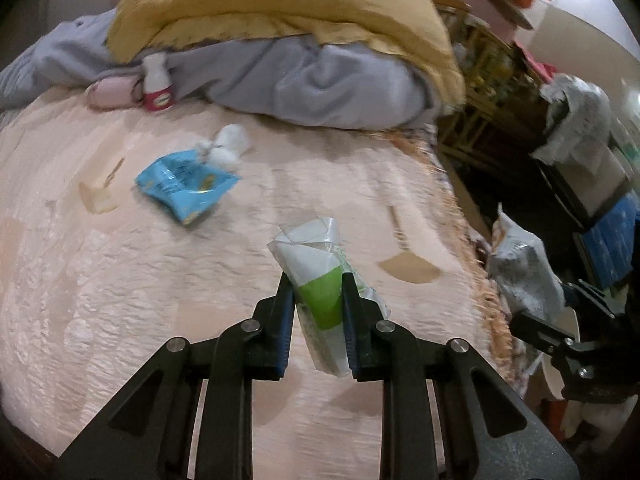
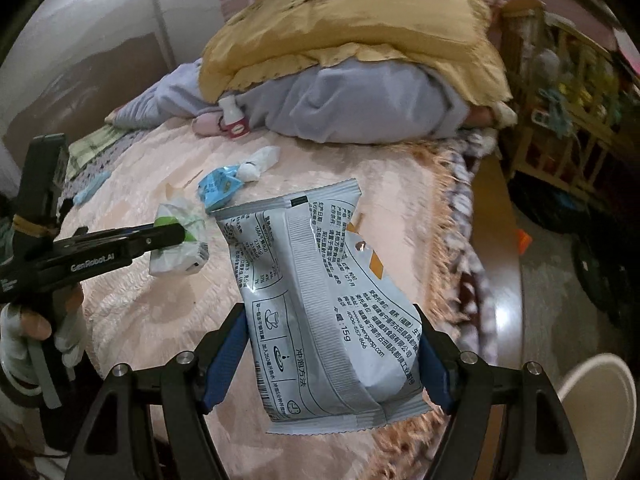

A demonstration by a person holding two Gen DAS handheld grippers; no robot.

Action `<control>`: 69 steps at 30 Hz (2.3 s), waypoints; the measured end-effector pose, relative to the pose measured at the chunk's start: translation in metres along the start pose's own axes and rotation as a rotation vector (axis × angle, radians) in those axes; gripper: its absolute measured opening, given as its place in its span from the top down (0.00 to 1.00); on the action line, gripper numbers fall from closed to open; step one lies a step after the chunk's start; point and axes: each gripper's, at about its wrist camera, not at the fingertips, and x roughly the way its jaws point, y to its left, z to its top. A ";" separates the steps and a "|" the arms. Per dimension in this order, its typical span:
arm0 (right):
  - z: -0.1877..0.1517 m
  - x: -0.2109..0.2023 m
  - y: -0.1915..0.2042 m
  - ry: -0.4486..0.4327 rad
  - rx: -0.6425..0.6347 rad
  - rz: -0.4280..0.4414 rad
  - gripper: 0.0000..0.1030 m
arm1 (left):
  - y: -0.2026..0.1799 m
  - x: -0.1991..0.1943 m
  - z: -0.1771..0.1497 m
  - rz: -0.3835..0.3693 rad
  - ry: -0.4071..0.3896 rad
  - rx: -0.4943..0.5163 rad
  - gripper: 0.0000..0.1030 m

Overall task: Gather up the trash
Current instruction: 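Carry the tube box and grey snack bag over the bucket and open both tools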

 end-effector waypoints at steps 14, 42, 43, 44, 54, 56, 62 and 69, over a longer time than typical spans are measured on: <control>-0.042 -0.049 -0.058 -0.045 0.154 -0.083 0.27 | -0.094 0.000 -0.012 -0.055 -0.004 0.161 0.81; -0.110 -0.111 -0.151 -0.081 0.378 -0.219 0.26 | -0.240 0.021 -0.031 -0.286 0.086 0.344 0.81; -0.114 -0.114 -0.157 -0.078 0.389 -0.226 0.26 | -0.246 0.022 -0.031 -0.293 0.092 0.350 0.81; -0.116 -0.115 -0.160 -0.078 0.395 -0.230 0.26 | -0.251 0.024 -0.032 -0.300 0.098 0.355 0.81; -0.147 -0.130 -0.197 -0.065 0.475 -0.277 0.25 | -0.300 0.041 -0.043 -0.359 0.158 0.404 0.81; -0.154 -0.133 -0.205 -0.063 0.497 -0.283 0.25 | -0.308 0.045 -0.046 -0.366 0.170 0.413 0.81; -0.168 -0.137 -0.222 -0.060 0.537 -0.296 0.25 | -0.324 0.054 -0.053 -0.365 0.189 0.436 0.81; -0.175 -0.137 -0.229 -0.062 0.553 -0.302 0.24 | -0.333 0.063 -0.059 -0.362 0.209 0.446 0.81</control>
